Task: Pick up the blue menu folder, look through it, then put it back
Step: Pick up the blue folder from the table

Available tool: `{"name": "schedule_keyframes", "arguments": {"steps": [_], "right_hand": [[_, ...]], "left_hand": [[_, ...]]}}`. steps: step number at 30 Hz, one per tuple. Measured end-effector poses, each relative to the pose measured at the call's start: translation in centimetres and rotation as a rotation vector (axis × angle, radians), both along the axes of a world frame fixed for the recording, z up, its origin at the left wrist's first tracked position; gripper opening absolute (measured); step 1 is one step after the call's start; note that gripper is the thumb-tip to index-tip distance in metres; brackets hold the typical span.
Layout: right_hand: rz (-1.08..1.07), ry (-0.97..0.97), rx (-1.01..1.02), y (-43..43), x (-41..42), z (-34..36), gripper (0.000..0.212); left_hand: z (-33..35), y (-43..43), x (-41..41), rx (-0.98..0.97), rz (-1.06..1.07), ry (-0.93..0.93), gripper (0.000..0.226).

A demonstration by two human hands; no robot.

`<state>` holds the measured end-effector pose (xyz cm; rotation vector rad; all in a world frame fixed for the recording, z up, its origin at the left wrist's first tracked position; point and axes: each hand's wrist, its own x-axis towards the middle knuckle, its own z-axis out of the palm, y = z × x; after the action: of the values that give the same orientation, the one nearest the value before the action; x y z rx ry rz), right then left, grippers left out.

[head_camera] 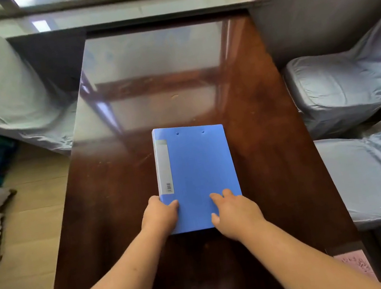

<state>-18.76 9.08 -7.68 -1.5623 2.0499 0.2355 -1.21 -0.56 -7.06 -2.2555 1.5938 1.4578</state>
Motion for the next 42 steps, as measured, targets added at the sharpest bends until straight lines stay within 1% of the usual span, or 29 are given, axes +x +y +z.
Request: {"name": "schedule_keyframes", "arguments": {"steps": [2, 4, 5, 6, 7, 8, 9, 10, 11, 12, 14, 16, 18, 20, 24, 27, 31, 32, 35, 36, 39, 42], "right_hand": [[-0.158, -0.085, -0.029, 0.0, -1.5, 0.6, 0.063], [-0.415, -0.186, -0.073, 0.0, -3.7, 1.9, 0.07], [-0.575, -0.293, -0.08, -0.1, -4.8, 2.8, 0.073], [-0.742, -0.465, -0.079, -0.2, -5.8, 4.0, 0.073], [-0.88, -0.684, -0.082, -0.4, -6.7, 5.3, 0.065], [-0.953, -0.893, -0.103, -0.7, -7.4, 6.7, 0.049], [-0.952, -1.028, -0.151, -0.9, -8.2, 8.4, 0.036], [-0.914, -1.101, -0.217, -1.2, -8.8, 10.2, 0.028], [-0.877, -1.141, -0.287, -1.6, -9.2, 12.3, 0.025], [-0.843, -1.177, -0.356, -2.1, -9.4, 14.4, 0.023], [-0.769, -1.254, -0.475, -2.8, -9.6, 18.6, 0.023], [-0.7, -1.317, -0.575, -3.1, -9.5, 22.0, 0.026], [-0.637, -1.334, -0.652, -2.7, -9.4, 24.7, 0.029], [-0.585, -1.343, -0.716, -1.9, -9.2, 26.7, 0.032], [-0.552, -1.411, -0.739, 0.2, -8.9, 28.6, 0.036], [-0.595, -1.476, -0.702, 1.4, -9.1, 29.2, 0.034], [-0.663, -1.588, -0.656, 2.5, -9.6, 29.5, 0.032], [-0.682, -1.604, -0.627, 2.7, -9.7, 29.5, 0.037], [-0.7, -1.655, -0.577, 3.0, -10.1, 29.2, 0.069], [-0.677, -1.642, -0.59, 3.1, -10.1, 29.0, 0.072], [-0.605, -1.512, -0.633, 3.0, -9.3, 29.3, 0.057], [-0.619, -1.51, -0.696, 2.3, -9.2, 30.1, 0.058]], "left_hand": [[0.9, -0.5, -0.1, -0.057, 0.055, 0.145, 0.029], [2.6, -1.1, -0.3, -0.103, 0.111, 0.287, 0.023], [3.7, -1.4, -0.5, -0.112, 0.14, 0.353, 0.022], [5.0, -1.7, -0.8, -0.115, 0.169, 0.422, 0.022], [6.4, -2.1, -1.0, -0.117, 0.194, 0.49, 0.022], [7.9, -2.6, -1.2, -0.125, 0.212, 0.549, 0.022], [9.6, -3.2, -1.4, -0.148, 0.221, 0.591, 0.023], [11.6, -3.8, -1.5, -0.189, 0.212, 0.621, 0.026], [13.7, -4.3, -1.7, -0.249, 0.181, 0.64, 0.033], [16.0, -4.8, -1.8, -0.337, 0.124, 0.624, 0.046], [21.0, -5.0, -1.8, -0.54, -0.062, 0.463, 0.086], [25.5, -4.2, -1.7, -0.643, -0.242, 0.271, 0.122], [28.4, -2.9, -1.4, -0.682, -0.38, 0.126, 0.145], [29.9, -2.0, -1.1, -0.702, -0.465, 0.046, 0.155], [31.0, -0.4, -0.6, -0.752, -0.464, 0.051, 0.15], [30.8, 0.8, -0.1, -0.807, -0.481, 0.071, 0.15], [30.4, 1.8, 0.4, -0.907, -0.506, 0.048, 0.152], [30.4, 2.0, 0.5, -0.935, -0.517, 0.041, 0.152], [30.6, 2.6, 0.7, -1.015, -0.547, 0.01, 0.146], [30.6, 2.6, 0.8, -1.031, -0.549, 0.004, 0.145], [31.0, 2.7, 1.0, -1.058, -0.547, 0.033, 0.139], [31.5, 2.5, 1.5, -1.09, -0.518, 0.092, 0.124]]}}
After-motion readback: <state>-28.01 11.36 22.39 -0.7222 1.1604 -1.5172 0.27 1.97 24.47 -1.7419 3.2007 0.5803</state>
